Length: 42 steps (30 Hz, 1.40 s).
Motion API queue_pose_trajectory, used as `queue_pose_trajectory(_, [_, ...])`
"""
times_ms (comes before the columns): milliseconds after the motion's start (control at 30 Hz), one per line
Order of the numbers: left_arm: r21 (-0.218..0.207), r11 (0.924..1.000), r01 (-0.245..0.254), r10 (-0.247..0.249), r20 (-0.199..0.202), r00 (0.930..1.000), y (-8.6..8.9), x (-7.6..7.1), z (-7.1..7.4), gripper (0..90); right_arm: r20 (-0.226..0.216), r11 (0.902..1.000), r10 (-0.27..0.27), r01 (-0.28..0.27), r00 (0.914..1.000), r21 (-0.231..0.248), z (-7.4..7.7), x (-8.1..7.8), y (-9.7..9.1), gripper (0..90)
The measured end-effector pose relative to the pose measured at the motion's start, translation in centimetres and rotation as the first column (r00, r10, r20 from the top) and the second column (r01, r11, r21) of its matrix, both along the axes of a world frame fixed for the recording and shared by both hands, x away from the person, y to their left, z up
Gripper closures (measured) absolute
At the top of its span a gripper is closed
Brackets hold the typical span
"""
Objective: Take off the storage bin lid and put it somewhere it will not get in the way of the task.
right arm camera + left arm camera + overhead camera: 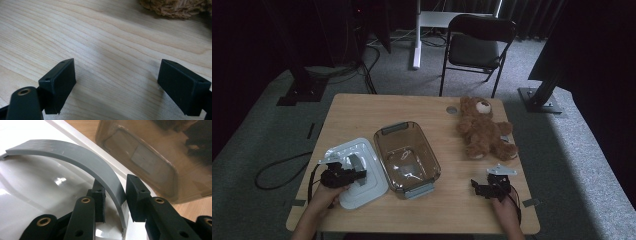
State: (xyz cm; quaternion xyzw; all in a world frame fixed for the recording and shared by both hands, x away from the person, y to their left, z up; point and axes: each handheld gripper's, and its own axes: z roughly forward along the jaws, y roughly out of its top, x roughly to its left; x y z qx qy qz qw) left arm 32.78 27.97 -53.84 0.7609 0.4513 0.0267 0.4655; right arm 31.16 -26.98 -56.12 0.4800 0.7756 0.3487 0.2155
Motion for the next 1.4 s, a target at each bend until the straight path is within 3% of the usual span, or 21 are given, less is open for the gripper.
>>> queue_pose_trajectory(67, [0.007, 1.0000, -0.005, 0.006, -0.017, 0.9998, -0.1, 0.2, -0.4, 66.4, 0.000, 1.0000, 0.000, 0.000, 1.0000, 0.000, 0.0, 0.0, 0.0, 14.0])
queue_pose_trajectory(233, [0.014, 0.9998, -0.017, 0.017, -0.003, 0.9999, -0.3, 0.1, -0.5, 47.3, 0.000, 1.0000, -0.003, 0.003, 1.0000, 0.009, 0.0, 0.0, -0.1, 13.9])
queue_pose_trajectory(300, [0.049, 0.9984, -0.028, 0.027, 0.017, 0.9995, -0.4, -0.2, -0.3, 44.2, -0.003, 0.9998, 0.000, 0.000, 1.0000, 0.021, 0.0, 0.0, -0.3, 14.0])
queue_pose_trajectory(367, [0.064, 0.9975, -0.030, 0.028, 0.031, 0.9991, -0.3, -0.4, -0.1, 37.1, -0.004, 0.9992, 0.001, -0.001, 1.0000, 0.039, 0.1, 0.0, -0.4, 13.9])
queue_pose_trajectory(433, [0.072, 0.9967, -0.037, 0.034, 0.045, 0.9984, 0.0, -0.6, 0.1, 36.1, 0.002, 0.9990, 0.003, -0.003, 1.0000, 0.045, 0.1, 0.0, -0.5, 13.9])
queue_pose_trajectory(600, [0.097, 0.9936, -0.058, 0.050, 0.081, 0.9955, 0.6, -1.5, 0.4, 28.8, 0.020, 0.9997, 0.019, -0.020, 0.9996, 0.014, 0.2, -0.2, -0.5, 13.5])
queue_pose_trajectory(733, [0.134, 0.9864, -0.095, 0.081, 0.107, 0.9910, 1.0, -2.0, 0.4, 26.0, 0.034, 0.9998, 0.017, -0.018, 0.9993, 0.010, 0.7, -0.4, -0.8, 13.5])
queue_pose_trajectory(800, [0.160, 0.9806, -0.114, 0.095, 0.117, 0.9886, 1.3, -2.2, 0.5, 18.8, 0.048, 0.9999, 0.003, -0.003, 0.9988, 0.014, 1.1, -0.5, -1.2, 13.5])
queue_pose_trajectory(867, [0.174, 0.9752, -0.136, 0.114, 0.134, 0.9844, 1.6, -2.5, 0.6, 18.8, 0.060, 0.9992, -0.012, 0.010, 0.9981, 0.039, 1.7, -0.6, -1.7, 13.5])
queue_pose_trajectory(1000, [0.211, 0.9619, -0.174, 0.145, 0.145, 0.9788, 2.2, -3.0, 0.8, 14.4, 0.078, 0.9968, -0.041, 0.035, 0.9962, 0.071, 2.9, -0.7, -2.5, 13.6])
queue_pose_trajectory(1100, [0.229, 0.9562, -0.182, 0.155, 0.132, 0.9790, 2.8, -3.4, 0.6, 10.0, 0.092, 0.9949, -0.066, 0.058, 0.9936, 0.082, 3.6, -0.6, -3.0, 13.6])
queue_pose_trajectory(1300, [0.234, 0.9498, -0.207, 0.180, 0.132, 0.9748, 3.7, -4.3, 0.2, 10.0, 0.121, 0.9880, -0.116, 0.103, 0.9859, 0.115, 4.9, -0.3, -3.7, 13.5])
queue_pose_trajectory(1367, [0.210, 0.9575, -0.198, 0.178, 0.111, 0.9778, 4.1, -4.5, 0.2, 5.3, 0.128, 0.9871, -0.124, 0.109, 0.9840, 0.118, 5.3, -0.1, -3.9, 13.5])
queue_pose_trajectory(1400, [0.212, 0.9555, -0.205, 0.184, 0.113, 0.9764, 4.2, -4.6, 0.2, 2.6, 0.122, 0.9855, -0.127, 0.111, 0.9844, 0.128, 5.5, 0.0, -3.9, 13.4])
